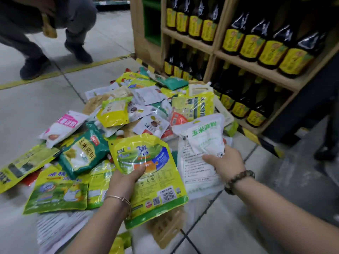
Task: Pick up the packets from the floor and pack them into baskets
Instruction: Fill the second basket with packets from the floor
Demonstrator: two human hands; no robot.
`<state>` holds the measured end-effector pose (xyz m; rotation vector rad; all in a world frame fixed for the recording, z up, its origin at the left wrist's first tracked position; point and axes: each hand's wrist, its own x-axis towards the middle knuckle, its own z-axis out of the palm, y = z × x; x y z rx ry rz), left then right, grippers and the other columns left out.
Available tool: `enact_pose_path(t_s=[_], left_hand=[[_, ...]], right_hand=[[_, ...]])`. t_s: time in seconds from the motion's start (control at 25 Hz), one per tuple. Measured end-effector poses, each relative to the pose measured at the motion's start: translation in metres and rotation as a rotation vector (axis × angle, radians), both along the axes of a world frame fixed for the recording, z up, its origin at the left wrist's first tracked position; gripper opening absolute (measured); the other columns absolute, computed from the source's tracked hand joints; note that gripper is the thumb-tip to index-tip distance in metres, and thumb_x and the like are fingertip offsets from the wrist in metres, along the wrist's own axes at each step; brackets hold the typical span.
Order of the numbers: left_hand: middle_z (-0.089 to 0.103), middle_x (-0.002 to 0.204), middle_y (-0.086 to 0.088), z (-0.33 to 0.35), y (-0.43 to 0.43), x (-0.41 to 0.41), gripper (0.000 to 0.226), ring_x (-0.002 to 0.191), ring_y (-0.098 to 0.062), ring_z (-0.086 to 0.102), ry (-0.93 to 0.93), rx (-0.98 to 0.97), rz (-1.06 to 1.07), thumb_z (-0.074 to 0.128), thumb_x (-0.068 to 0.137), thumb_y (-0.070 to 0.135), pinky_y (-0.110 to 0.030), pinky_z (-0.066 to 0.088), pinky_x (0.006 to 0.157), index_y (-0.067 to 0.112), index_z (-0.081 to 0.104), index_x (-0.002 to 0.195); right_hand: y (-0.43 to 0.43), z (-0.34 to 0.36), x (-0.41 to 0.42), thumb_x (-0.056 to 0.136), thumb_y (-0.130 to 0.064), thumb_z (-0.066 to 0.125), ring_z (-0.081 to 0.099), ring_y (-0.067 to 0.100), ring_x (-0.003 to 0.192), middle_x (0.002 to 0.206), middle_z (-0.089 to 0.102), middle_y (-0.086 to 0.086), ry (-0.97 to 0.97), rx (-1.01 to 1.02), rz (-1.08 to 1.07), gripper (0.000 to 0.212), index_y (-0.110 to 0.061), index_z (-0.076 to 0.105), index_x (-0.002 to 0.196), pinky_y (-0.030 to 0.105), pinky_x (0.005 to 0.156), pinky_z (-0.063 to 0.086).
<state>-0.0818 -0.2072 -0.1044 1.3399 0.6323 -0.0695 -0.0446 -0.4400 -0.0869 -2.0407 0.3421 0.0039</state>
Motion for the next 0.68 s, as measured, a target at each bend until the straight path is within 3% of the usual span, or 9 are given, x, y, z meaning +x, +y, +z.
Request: enact_pose_path(t_s=[0.04, 0.12, 0.24, 0.4, 0.44, 0.52, 0.56, 0.6, 0.68], left_hand=[[0.069, 0.094, -0.009, 0.014, -0.006, 0.007, 0.022, 0.079, -0.023, 0.065, -0.034, 0.008, -0.043, 0.071, 0.079, 0.009, -0.031, 0.048, 0.070, 0.011, 0.066, 0.101], [0.069, 0.101, -0.010, 0.042, -0.017, 0.020, 0.032, 0.084, -0.025, 0.065, -0.090, 0.036, -0.092, 0.071, 0.080, 0.012, -0.031, 0.049, 0.071, 0.010, 0.063, 0.112], [0.070, 0.099, -0.009, 0.093, -0.046, 0.035, 0.032, 0.084, -0.025, 0.067, -0.174, 0.025, -0.192, 0.070, 0.081, 0.014, -0.032, 0.051, 0.071, 0.011, 0.063, 0.112], [0.070, 0.099, -0.007, 0.154, -0.103, 0.044, 0.037, 0.086, -0.025, 0.067, -0.263, -0.020, -0.336, 0.077, 0.074, 0.024, -0.039, 0.055, 0.079, 0.015, 0.061, 0.107], [0.070, 0.099, -0.004, 0.168, -0.123, 0.047, 0.037, 0.085, -0.021, 0.067, -0.282, -0.032, -0.374, 0.078, 0.074, 0.026, -0.033, 0.056, 0.077, 0.016, 0.059, 0.104], [0.062, 0.087, 0.008, 0.188, -0.166, 0.045, 0.022, 0.067, 0.001, 0.062, -0.327, -0.038, -0.456, 0.072, 0.081, 0.016, -0.011, 0.049, 0.054, 0.020, 0.053, 0.091], [0.059, 0.083, 0.011, 0.201, -0.189, 0.042, 0.022, 0.057, 0.009, 0.058, -0.346, -0.028, -0.507, 0.068, 0.083, 0.012, -0.006, 0.044, 0.047, 0.022, 0.049, 0.085], [0.060, 0.084, 0.010, 0.208, -0.212, 0.041, 0.024, 0.057, 0.012, 0.057, -0.368, 0.000, -0.555, 0.067, 0.084, 0.010, -0.005, 0.043, 0.047, 0.024, 0.048, 0.084], [0.065, 0.094, 0.006, 0.218, -0.258, 0.042, 0.025, 0.073, 0.003, 0.061, -0.401, 0.068, -0.617, 0.068, 0.083, 0.010, -0.014, 0.049, 0.059, 0.025, 0.050, 0.090]], right_hand=[[-0.006, 0.019, 0.000, 0.076, -0.007, 0.075, 0.063, 0.020, 0.085, 0.096, 0.067, 0.006, -0.039, 0.002, -0.036, 0.018, -0.018, 0.066, 0.087, 0.026, 0.072, 0.050], [-0.016, 0.060, -0.001, 0.078, -0.012, 0.074, 0.062, 0.012, 0.075, 0.086, 0.067, -0.001, -0.114, -0.007, -0.059, 0.016, -0.022, 0.062, 0.079, 0.023, 0.064, 0.048], [-0.039, 0.128, -0.008, 0.083, -0.022, 0.070, 0.053, -0.004, 0.063, 0.069, 0.060, -0.015, -0.229, -0.036, -0.112, 0.020, -0.028, 0.058, 0.068, 0.010, 0.050, 0.039], [-0.098, 0.195, -0.027, 0.087, -0.027, 0.063, 0.060, 0.003, 0.069, 0.075, 0.064, -0.014, -0.311, 0.016, -0.233, 0.016, -0.028, 0.061, 0.071, 0.019, 0.057, 0.048], [-0.119, 0.207, -0.034, 0.087, -0.027, 0.063, 0.063, 0.007, 0.072, 0.077, 0.066, -0.013, -0.321, 0.026, -0.281, 0.015, -0.027, 0.063, 0.073, 0.024, 0.061, 0.049], [-0.157, 0.225, -0.051, 0.087, -0.026, 0.064, 0.065, 0.011, 0.074, 0.078, 0.068, -0.013, -0.326, 0.049, -0.382, 0.013, -0.026, 0.066, 0.075, 0.028, 0.066, 0.049], [-0.177, 0.232, -0.059, 0.087, -0.024, 0.064, 0.065, 0.011, 0.073, 0.076, 0.068, -0.015, -0.327, 0.061, -0.430, 0.012, -0.026, 0.066, 0.075, 0.028, 0.066, 0.049], [-0.196, 0.238, -0.068, 0.087, -0.023, 0.064, 0.064, 0.010, 0.073, 0.075, 0.068, -0.015, -0.323, 0.062, -0.479, 0.012, -0.027, 0.066, 0.075, 0.027, 0.065, 0.048], [-0.235, 0.243, -0.087, 0.086, -0.021, 0.065, 0.062, 0.009, 0.071, 0.077, 0.066, -0.010, -0.281, -0.005, -0.561, 0.012, -0.024, 0.064, 0.075, 0.025, 0.062, 0.045]])
